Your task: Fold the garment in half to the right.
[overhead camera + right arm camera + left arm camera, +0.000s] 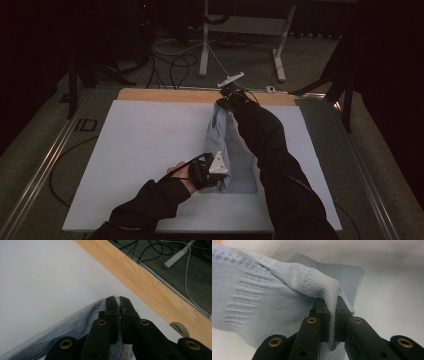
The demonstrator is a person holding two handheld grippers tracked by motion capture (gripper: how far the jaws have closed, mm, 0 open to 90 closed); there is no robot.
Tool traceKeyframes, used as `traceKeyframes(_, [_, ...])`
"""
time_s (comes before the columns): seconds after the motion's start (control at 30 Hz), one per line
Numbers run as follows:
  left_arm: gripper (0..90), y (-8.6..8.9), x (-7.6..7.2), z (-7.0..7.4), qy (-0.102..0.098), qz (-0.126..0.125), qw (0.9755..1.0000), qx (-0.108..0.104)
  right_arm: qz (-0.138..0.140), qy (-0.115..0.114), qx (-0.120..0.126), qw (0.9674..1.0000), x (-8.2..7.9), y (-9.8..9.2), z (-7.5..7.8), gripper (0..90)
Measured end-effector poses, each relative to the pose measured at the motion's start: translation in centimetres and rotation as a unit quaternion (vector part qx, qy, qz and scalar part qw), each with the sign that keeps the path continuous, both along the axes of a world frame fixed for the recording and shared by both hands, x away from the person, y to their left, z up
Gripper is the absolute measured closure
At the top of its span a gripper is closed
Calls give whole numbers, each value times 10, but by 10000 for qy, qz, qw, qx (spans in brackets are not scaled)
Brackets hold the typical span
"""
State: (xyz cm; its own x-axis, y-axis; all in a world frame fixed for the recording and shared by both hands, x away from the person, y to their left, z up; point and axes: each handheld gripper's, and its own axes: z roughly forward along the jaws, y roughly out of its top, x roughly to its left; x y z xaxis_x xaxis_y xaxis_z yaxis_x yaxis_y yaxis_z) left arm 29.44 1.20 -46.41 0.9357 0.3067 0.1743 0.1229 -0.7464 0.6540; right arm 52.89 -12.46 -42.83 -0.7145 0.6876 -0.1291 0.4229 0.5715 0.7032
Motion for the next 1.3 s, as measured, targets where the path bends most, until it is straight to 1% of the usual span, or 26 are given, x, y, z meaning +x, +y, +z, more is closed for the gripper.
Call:
traceKeyframes(0.03, [866,-5,1,-2,-42,-33,10000,53,-2,14,6,10000,0,-1,-1,871])
traceKeyframes(0.07, [866,-5,1,-2,-42,-33,10000,53,-2,14,6,10000,0,-1,-1,871])
traceKeyframes(0.2, [866,-17,2,-8,-88,-86,9998,166,-15,70,16,10000,2,-8,-8,870])
traceKeyframes(0.27, [866,-20,2,-9,-80,-83,9998,173,-7,56,33,10000,2,-10,-10,870])
traceKeyframes(0.3, [866,-23,3,-12,-51,-89,9997,225,-4,69,41,10000,2,-11,-11,870])
traceKeyframes(0.37, [865,-25,4,-14,-50,-85,9997,241,-11,75,51,10000,3,-12,-12,870])
traceKeyframes(0.4, [866,-29,5,-16,-62,-110,9995,295,3,94,61,9999,3,-13,-13,869])
traceKeyframes(0.5, [865,-33,6,-18,-25,-107,9995,305,-13,130,79,9999,4,-15,-15,868])
traceKeyframes(0.57, [864,-40,6,-22,-27,-151,9993,332,-15,155,92,9998,5,-16,-18,867])
traceKeyframes(0.63, [864,-43,7,-23,-23,-166,9994,318,-5,167,76,9998,5,-17,-21,867])
traceKeyframes(0.73, [864,-47,8,-25,2,-178,9994,298,-6,220,172,9996,6,-21,-27,864])
traceKeyframes(0.83, [863,-49,9,-26,14,-198,9994,293,-33,258,166,9995,6,-25,-32,863])
traceKeyframes(0.9, [862,-51,9,-26,54,-219,9995,231,-57,270,223,9994,6,-30,-33,863])
traceKeyframes(0.97, [861,-53,9,-26,58,-266,9995,182,-63,276,234,9993,5,-33,-33,863])
traceKeyframes(1.03, [860,-54,9,-26,74,-297,9994,176,-64,279,237,9993,5,-35,-34,863])
traceKeyframes(1.07, [860,-56,10,-26,96,-334,9993,121,-73,295,297,9991,5,-38,-34,862])
traceKeyframes(1.17, [852,-59,10,-26,128,-437,9989,120,-41,303,308,9991,3,-42,-35,860])
traceKeyframes(1.2, [842,-60,10,-27,198,-482,9986,96,-3,303,347,9989,2,-43,-36,855])
traceKeyframes(1.23, [809,-61,11,-28,318,-585,9978,56,15,339,395,9986,1,-44,-37,833])
traceKeyframes(1.27, [766,-61,11,-28,318,-585,9978,56,15,339,395,9986,1,-44,-37,833])
traceKeyframes(1.3, [705,-64,11,-29,454,-713,9964,-22,37,436,442,9981,2,-46,-39,621])
